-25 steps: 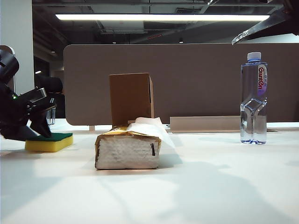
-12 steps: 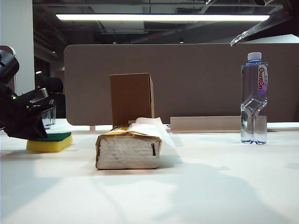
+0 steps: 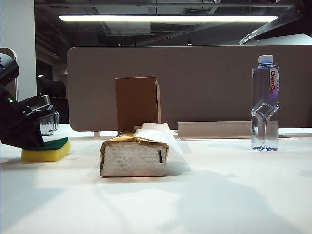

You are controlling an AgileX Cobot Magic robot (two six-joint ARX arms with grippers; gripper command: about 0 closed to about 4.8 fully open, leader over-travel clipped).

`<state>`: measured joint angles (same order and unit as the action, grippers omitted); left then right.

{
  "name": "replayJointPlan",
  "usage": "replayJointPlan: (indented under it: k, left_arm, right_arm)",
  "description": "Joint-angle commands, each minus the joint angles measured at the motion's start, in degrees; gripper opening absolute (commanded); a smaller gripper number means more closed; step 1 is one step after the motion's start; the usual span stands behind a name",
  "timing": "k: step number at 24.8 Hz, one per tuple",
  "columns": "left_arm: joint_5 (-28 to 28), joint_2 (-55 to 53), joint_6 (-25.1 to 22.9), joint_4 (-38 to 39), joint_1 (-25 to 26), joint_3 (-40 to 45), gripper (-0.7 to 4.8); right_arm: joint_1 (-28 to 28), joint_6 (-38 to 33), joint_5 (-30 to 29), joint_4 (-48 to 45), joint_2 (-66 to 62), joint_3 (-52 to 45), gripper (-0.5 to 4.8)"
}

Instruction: Move the sponge from left to right to wipe the table, avoiding obstacles on the table, and finally reaching the bottle of mineral water.

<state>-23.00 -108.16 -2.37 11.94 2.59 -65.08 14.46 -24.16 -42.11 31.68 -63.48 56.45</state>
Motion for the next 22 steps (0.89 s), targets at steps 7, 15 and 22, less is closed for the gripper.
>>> replayJointPlan:
  k: [7,15,22]
  left_arm:
    - [-0.15,3.43,-2.14,12.35,0.07,1.09,-0.06]
    - [-0.15,5.60,-2.16,11.23,0.07,11.06,-0.06]
    - [1.33,12.31,-2.12,9.38,0.04,19.63,-0.06]
  right_arm:
    - [0.02,0.42,-1.53,-0.17,0.20,0.96,3.77]
    - [0.02,0.61,-1.55,-0.15,0.22,1.73,3.77]
    - [0.02,0.63,-1.53,-0.22,0.22,1.73,3.77]
